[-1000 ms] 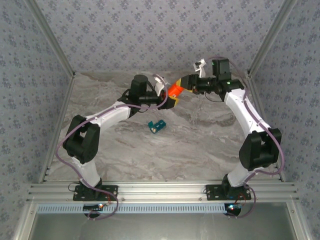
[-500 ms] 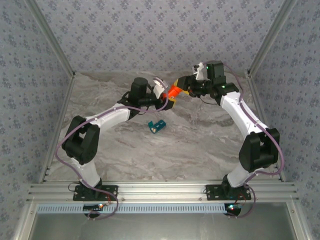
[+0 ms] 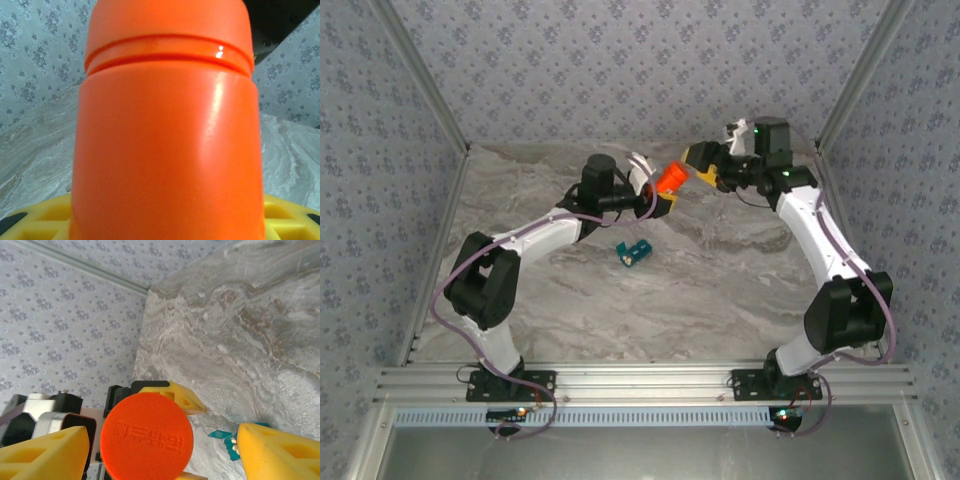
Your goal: Sort the pills into containers
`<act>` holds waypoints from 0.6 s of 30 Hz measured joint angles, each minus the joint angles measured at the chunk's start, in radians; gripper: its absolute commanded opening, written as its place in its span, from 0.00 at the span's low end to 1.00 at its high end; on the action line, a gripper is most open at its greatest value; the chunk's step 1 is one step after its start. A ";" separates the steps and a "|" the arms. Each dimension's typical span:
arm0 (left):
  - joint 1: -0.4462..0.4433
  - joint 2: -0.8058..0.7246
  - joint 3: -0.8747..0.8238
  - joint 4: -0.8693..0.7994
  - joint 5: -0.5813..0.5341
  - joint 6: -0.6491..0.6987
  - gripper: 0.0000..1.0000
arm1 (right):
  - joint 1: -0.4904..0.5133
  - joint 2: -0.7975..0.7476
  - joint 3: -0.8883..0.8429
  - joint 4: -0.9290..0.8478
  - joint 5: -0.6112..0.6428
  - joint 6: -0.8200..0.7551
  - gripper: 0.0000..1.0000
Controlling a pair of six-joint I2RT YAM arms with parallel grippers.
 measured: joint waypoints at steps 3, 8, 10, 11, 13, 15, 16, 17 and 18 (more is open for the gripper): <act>0.004 0.000 0.000 0.002 0.019 -0.006 0.00 | -0.033 -0.020 0.002 -0.007 -0.026 -0.034 0.84; 0.009 0.000 0.000 -0.006 0.062 -0.011 0.00 | -0.053 -0.018 0.028 -0.064 -0.072 -0.203 0.84; 0.009 0.000 0.003 -0.020 0.083 -0.011 0.00 | -0.053 -0.013 0.040 -0.087 -0.093 -0.278 0.84; 0.009 0.000 0.006 -0.029 0.095 -0.011 0.00 | -0.053 -0.009 0.046 -0.100 -0.107 -0.319 0.84; 0.009 0.000 0.016 -0.048 0.118 -0.011 0.00 | -0.052 0.006 0.063 -0.121 -0.136 -0.376 0.84; 0.009 0.000 0.028 -0.055 0.138 -0.011 0.00 | -0.052 0.029 0.085 -0.137 -0.162 -0.415 0.84; 0.009 0.000 0.033 -0.056 0.144 -0.011 0.00 | -0.052 0.042 0.097 -0.143 -0.172 -0.431 0.84; 0.009 0.000 0.038 -0.057 0.152 -0.012 0.00 | -0.049 0.054 0.107 -0.148 -0.179 -0.444 0.84; 0.009 0.000 0.043 -0.058 0.159 -0.012 0.00 | -0.047 0.066 0.116 -0.154 -0.186 -0.456 0.84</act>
